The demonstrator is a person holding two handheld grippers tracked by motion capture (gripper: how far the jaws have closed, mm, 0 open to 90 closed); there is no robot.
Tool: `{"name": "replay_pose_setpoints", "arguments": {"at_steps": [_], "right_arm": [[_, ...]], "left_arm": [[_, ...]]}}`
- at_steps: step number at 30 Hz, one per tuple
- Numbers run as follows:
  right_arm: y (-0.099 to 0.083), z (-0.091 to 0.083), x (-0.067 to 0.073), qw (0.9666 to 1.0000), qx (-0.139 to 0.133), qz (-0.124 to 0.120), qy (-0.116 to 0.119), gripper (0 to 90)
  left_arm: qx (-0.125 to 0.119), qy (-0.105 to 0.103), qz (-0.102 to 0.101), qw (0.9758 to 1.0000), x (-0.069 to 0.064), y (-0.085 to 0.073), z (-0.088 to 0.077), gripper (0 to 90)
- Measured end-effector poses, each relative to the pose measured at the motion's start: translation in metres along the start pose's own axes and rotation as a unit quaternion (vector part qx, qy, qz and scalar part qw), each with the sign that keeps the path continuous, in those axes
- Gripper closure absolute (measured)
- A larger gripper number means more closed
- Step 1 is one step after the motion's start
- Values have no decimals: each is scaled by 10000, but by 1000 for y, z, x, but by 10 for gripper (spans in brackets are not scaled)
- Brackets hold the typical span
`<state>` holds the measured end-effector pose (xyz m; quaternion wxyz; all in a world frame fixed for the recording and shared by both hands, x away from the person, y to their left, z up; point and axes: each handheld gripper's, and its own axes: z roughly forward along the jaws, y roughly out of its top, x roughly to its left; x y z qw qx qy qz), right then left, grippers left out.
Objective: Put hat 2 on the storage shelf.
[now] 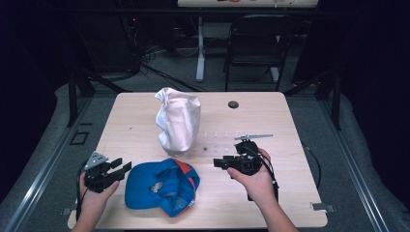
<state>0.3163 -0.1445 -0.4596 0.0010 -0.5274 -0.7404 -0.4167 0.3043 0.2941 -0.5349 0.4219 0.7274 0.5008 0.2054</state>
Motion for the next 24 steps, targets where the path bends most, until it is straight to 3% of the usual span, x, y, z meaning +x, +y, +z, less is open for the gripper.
{"name": "replay_pose_setpoints", "arguments": {"at_steps": [8,10,14,24], "right_arm": [[-28,17,-5,9998,135,132,-5,554],[-33,19,-6,9998,124,133,-25,554],[-42,24,-7,9998,105,164,90,554],[-56,54,-9,9981,530,190,262,545]], "left_arm": [[20,44,18,10000,-1,-5,3,532],[121,70,78,9999,-1,-6,2,525],[139,158,59,9998,0,-11,2,513],[193,306,-37,9993,8,-23,-7,498]]}}
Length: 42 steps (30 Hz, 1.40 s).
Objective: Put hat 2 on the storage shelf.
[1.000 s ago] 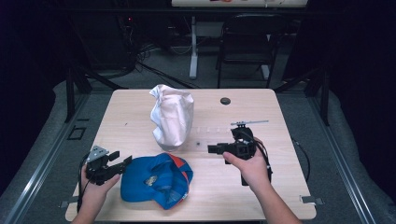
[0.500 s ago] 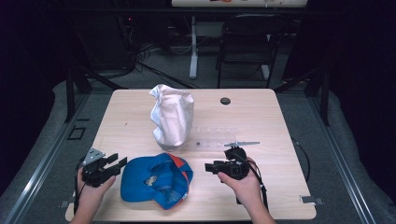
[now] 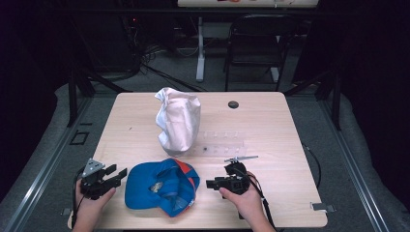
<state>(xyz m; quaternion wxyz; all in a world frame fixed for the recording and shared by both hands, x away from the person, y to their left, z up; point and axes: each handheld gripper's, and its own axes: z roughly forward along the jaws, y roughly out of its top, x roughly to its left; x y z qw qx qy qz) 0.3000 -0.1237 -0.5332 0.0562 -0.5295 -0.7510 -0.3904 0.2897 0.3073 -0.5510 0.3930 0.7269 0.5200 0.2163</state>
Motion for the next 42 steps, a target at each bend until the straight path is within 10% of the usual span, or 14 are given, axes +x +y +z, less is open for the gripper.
{"name": "replay_pose_setpoints", "arguments": {"at_steps": [20,28,42], "right_arm": [[7,51,10,9939,680,275,821,534],[7,67,7,9867,1035,523,1138,561],[11,52,7,9810,890,733,1559,741]], "left_arm": [[53,226,-180,9996,10,-17,-20,493],[17,308,-207,9993,13,-22,-25,493],[60,273,-176,9995,11,-21,-24,493]]}}
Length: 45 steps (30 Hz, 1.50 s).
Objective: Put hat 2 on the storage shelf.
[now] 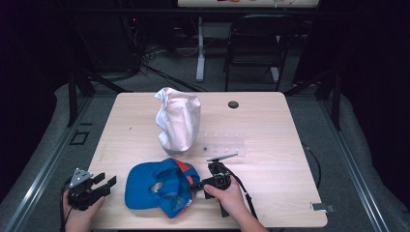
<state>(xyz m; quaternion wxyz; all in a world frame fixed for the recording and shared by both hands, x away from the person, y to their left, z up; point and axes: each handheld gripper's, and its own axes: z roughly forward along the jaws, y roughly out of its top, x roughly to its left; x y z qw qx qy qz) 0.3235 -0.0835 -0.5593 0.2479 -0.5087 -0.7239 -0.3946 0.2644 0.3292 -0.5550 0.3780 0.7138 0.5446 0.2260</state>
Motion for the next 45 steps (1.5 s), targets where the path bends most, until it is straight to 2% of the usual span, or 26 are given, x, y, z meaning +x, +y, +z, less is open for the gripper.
{"name": "replay_pose_setpoints", "arguments": {"at_steps": [3,7,14,17,24,26,30,34,36,39,40,41,43,45], "right_arm": [[0,-1,2,10000,-58,23,55,766],[0,-4,5,9995,-60,-191,-240,772],[-1,-8,5,9989,-205,-231,-353,773],[-2,-7,8,9978,-169,-326,-543,774],[-5,-4,17,9950,-9,-598,-803,773],[-4,-4,18,9951,-12,-622,-769,772],[-1,-7,21,9944,131,-623,-846,773],[3,-12,23,9937,56,-602,-946,772],[6,-15,25,9941,-7,-571,-925,773],[10,-20,30,9945,118,-585,-857,774],[12,-23,32,9927,223,-641,-992,775],[13,-23,33,9949,157,-581,-809,775],[15,-26,36,9940,211,-615,-882,776],[18,-30,38,9945,299,-516,-858,777]], "left_arm": [[-21,-2,-10,10000,0,0,0,493],[-22,-4,-5,10000,0,0,0,493],[1,-9,28,10000,0,2,2,493],[-39,-9,25,10000,0,2,3,493],[-12,-31,66,10000,-1,3,3,493],[-52,-41,67,10000,-2,4,4,492],[14,-37,118,9999,-2,4,5,493],[-5,-44,104,9999,-1,4,5,492],[24,-30,108,9999,-1,4,4,493],[-33,-28,79,10000,-1,4,5,493],[-36,-31,79,10000,-1,4,5,493],[-35,-36,80,10000,-1,4,5,493],[-30,-37,84,10000,0,4,5,493],[-5,-46,82,10000,0,4,5,493]]}}
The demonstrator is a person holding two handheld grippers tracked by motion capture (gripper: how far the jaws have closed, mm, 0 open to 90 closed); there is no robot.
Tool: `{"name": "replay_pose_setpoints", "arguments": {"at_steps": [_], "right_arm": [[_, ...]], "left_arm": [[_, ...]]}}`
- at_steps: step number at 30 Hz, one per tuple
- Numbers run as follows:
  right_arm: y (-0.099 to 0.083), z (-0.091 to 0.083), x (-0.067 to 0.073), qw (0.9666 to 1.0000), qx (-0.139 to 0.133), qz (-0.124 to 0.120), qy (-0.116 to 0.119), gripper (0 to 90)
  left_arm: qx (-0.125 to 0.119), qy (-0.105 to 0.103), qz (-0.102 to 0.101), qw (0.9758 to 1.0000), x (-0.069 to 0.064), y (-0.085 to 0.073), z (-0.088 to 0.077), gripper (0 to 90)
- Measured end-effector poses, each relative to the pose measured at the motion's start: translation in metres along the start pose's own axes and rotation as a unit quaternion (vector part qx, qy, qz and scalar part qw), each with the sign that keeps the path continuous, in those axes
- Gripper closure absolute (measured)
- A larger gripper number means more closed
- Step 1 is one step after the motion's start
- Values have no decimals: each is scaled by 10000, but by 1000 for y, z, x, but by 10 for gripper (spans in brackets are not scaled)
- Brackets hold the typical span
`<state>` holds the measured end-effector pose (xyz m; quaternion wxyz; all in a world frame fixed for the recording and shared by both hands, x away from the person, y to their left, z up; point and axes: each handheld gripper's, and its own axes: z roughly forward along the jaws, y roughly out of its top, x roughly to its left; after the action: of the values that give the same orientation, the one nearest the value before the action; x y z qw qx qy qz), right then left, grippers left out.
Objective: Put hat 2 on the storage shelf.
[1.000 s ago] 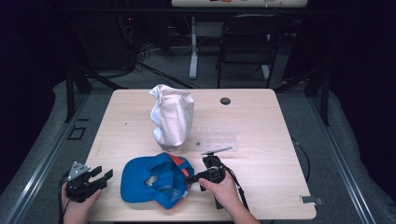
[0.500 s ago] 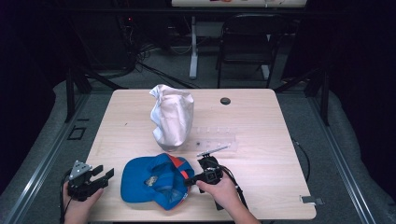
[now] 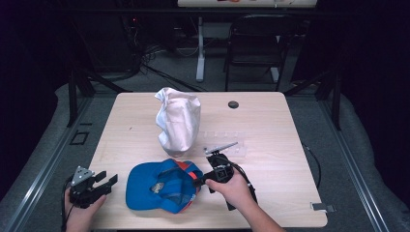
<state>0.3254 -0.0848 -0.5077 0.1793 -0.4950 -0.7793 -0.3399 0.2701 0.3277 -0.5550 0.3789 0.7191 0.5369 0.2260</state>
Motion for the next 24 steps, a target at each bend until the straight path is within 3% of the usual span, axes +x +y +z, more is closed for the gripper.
{"name": "replay_pose_setpoints", "arguments": {"at_steps": [3,11,12,14,17,24], "right_arm": [[3,-4,0,9999,64,-28,-90,778],[8,-16,6,9997,208,105,32,779],[10,-20,7,9994,325,74,61,779],[12,-27,9,9996,221,86,156,780],[15,-39,13,9992,273,173,215,780],[17,-65,12,9993,164,245,215,780]], "left_arm": [[12,6,-9,10000,0,0,0,493],[-8,8,-9,10000,-1,-1,1,493],[63,-7,11,10000,-1,0,1,493],[64,-6,20,10000,-1,0,1,493],[62,-4,9,10000,-1,0,1,493],[58,-5,16,10000,-1,0,1,493]]}}
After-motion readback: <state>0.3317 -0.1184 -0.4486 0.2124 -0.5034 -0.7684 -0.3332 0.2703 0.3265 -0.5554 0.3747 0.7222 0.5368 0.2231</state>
